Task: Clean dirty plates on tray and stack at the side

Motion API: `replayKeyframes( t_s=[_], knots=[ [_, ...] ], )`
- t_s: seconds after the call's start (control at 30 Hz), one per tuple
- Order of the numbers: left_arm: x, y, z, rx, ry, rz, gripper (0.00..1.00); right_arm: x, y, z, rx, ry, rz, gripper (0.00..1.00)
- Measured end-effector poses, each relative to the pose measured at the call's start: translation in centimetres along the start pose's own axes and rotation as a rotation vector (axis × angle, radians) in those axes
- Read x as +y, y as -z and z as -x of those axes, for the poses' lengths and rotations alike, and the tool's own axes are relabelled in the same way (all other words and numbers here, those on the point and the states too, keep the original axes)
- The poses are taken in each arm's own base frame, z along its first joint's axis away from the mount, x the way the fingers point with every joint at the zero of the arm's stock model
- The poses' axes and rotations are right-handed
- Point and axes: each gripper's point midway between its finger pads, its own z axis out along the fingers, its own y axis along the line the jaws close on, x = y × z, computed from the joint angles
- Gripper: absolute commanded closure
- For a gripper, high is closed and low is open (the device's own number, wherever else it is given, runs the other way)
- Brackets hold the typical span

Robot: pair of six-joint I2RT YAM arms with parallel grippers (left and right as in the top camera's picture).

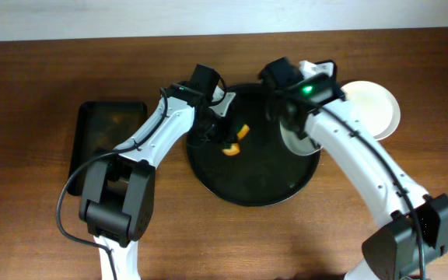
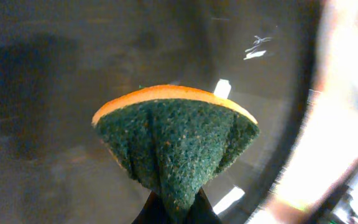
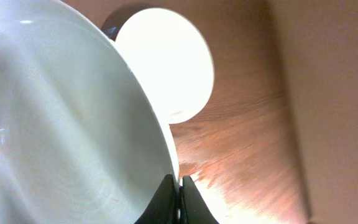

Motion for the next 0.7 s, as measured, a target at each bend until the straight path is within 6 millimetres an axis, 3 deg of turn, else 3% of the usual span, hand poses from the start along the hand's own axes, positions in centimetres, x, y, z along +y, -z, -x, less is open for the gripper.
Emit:
replayKeyframes(
  t_s=[0.07, 0.33, 0.5, 0.7],
  knots=[
    [-2.7, 0.2, 0.2, -0.003, -0.039, -0.154, 1.00, 0.4, -0.4, -0.2, 0.025, 0.002, 0.041, 0.96],
    [-8.5, 2.0, 0.3, -0.004, -0.109, -0.494, 1.00, 2.3, 0.5, -0.2, 0.011, 0.029, 0.106, 0.96],
    [-10.4, 1.9, -0.5, 0.026, -0.131, -0.554, 1.00, 2.5, 0.6, 0.0, 0.004, 0.021, 0.114, 0.96],
    [-11.3, 0.9, -0.9, 0.038, -0.143, -0.528, 1.00, 2.5, 0.6, 0.0, 0.004, 0.022, 0.114, 0.96]
  ],
)
